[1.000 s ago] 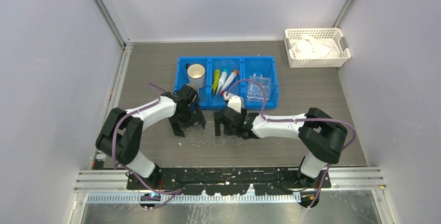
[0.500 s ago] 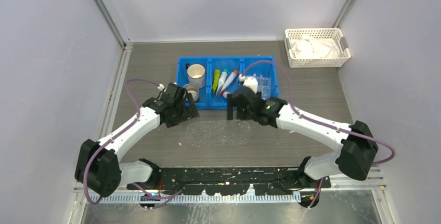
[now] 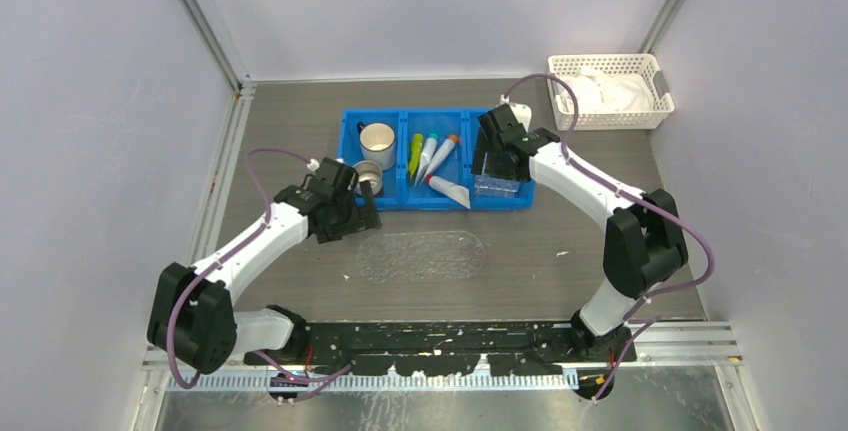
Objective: Prepare toiletry sets of a toothbrush and toothpaste on the tray
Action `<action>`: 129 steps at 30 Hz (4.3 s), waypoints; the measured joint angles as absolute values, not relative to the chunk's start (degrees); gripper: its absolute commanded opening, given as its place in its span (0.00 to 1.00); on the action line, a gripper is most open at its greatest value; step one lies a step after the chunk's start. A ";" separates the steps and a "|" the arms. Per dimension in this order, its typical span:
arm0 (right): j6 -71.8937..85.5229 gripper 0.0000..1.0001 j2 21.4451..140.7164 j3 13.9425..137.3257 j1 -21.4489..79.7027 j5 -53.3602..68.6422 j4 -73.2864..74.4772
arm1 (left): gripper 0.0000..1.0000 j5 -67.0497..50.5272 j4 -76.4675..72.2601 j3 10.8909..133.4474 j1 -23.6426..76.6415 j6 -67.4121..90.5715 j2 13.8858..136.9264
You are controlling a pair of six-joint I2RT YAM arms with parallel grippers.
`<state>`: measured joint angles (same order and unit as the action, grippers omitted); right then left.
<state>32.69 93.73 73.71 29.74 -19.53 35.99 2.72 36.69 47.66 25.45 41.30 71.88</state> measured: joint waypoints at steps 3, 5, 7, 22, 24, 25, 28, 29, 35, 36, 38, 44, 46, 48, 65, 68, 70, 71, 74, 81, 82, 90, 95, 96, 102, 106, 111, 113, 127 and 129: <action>32.25 0.69 95.48 74.26 29.15 -19.09 36.10 | 1.00 2.70 36.69 47.66 25.23 40.86 71.77; 32.10 0.69 96.18 74.54 29.12 -18.81 36.07 | 1.00 2.68 36.67 47.66 25.04 40.42 71.53; 31.99 0.68 96.68 74.72 29.12 -18.70 36.03 | 1.00 2.50 36.67 47.66 24.84 40.18 71.33; 30.50 0.53 100.53 78.13 26.96 -18.41 34.81 | 1.00 1.37 35.90 46.92 23.29 39.94 70.98; 30.33 0.53 100.53 78.06 26.39 -18.35 34.50 | 1.00 1.26 35.68 46.78 23.20 39.92 70.98; 30.26 0.53 100.53 77.71 25.98 -18.33 34.33 | 1.00 1.21 35.51 46.68 23.16 39.92 70.98; 30.09 0.54 100.53 76.62 24.95 -18.26 34.41 | 1.00 0.93 35.35 46.46 23.16 39.94 70.98; 30.04 0.54 100.53 76.47 24.75 -18.22 34.41 | 1.00 0.86 35.31 46.41 23.16 39.94 70.98; 29.52 0.39 100.53 76.36 23.00 -17.21 34.26 | 1.00 0.80 34.52 46.35 23.11 39.94 71.00; 29.28 0.38 100.55 76.36 22.85 -16.93 34.28 | 1.00 0.80 34.39 46.35 23.11 39.94 71.00; 28.95 0.31 100.73 76.42 22.57 -16.32 34.26 | 1.00 0.80 34.09 46.35 23.11 39.94 71.00; 28.23 0.15 101.91 77.71 22.50 -13.82 33.36 | 1.00 0.80 34.04 46.35 23.11 39.97 71.00; 28.14 0.15 101.91 77.71 22.50 -13.63 33.45 | 1.00 0.80 34.04 46.35 23.11 39.97 71.00; 28.12 0.15 101.89 77.73 22.48 -13.61 33.52 | 1.00 0.80 34.04 46.35 23.11 39.97 71.00; 27.29 0.14 84.51 87.66 22.44 -12.95 47.44 | 1.00 0.78 34.30 45.45 23.11 40.21 66.85; 27.44 0.14 81.67 87.74 23.53 -12.53 50.46 | 1.00 0.78 34.39 45.23 23.11 40.25 65.87; 28.10 0.14 79.94 87.18 25.91 -12.82 52.38 | 1.00 0.80 34.59 45.12 23.11 40.27 65.41; 28.64 0.14 78.98 86.43 27.73 -13.37 52.93 | 1.00 0.80 34.63 45.12 23.11 40.25 65.30; 31.00 0.14 76.42 83.74 35.24 -14.92 55.02 | 1.00 0.82 34.89 45.12 23.11 40.25 65.21; 41.12 0.14 74.83 77.30 53.08 -21.93 58.19 | 1.00 0.84 36.62 45.30 23.11 40.14 65.21; 42.81 0.14 75.09 76.99 54.96 -23.18 59.05 | 1.00 0.86 37.06 45.47 23.11 40.05 65.21; 54.92 0.15 79.53 76.93 63.90 -29.98 61.56 | 1.00 1.45 39.27 47.05 23.11 39.88 65.21; 59.48 0.15 85.82 77.84 65.54 -31.03 61.67 | 1.00 1.48 40.60 47.81 23.11 39.77 65.21; 59.96 0.16 87.37 78.15 65.69 -30.98 61.49 | 1.00 1.48 40.64 47.90 23.11 39.77 65.21; 60.20 0.18 95.02 81.30 65.95 -30.65 59.81 | 1.00 1.48 41.01 48.27 23.11 39.77 65.23; 59.79 0.18 97.19 82.76 65.95 -29.47 57.93 | 1.00 1.52 41.04 48.31 23.11 39.77 65.21; 59.44 0.18 99.26 83.18 65.95 -27.88 55.46 | 1.00 1.78 41.04 48.31 23.09 39.75 65.21; 59.24 0.18 100.25 83.18 65.95 -27.11 54.61 | 1.00 1.89 41.04 48.31 22.98 39.75 65.21; 58.87 0.19 102.15 82.78 65.95 -24.73 50.89 | 1.00 1.96 41.04 48.31 22.44 39.55 64.82; 58.87 0.19 102.15 82.30 65.95 -24.71 50.54 | 1.00 1.93 41.04 48.29 22.41 39.55 64.73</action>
<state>58.87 102.15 82.30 65.95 -24.71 50.54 1.93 41.04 48.29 22.41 39.55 64.73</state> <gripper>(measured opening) 0.215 0.996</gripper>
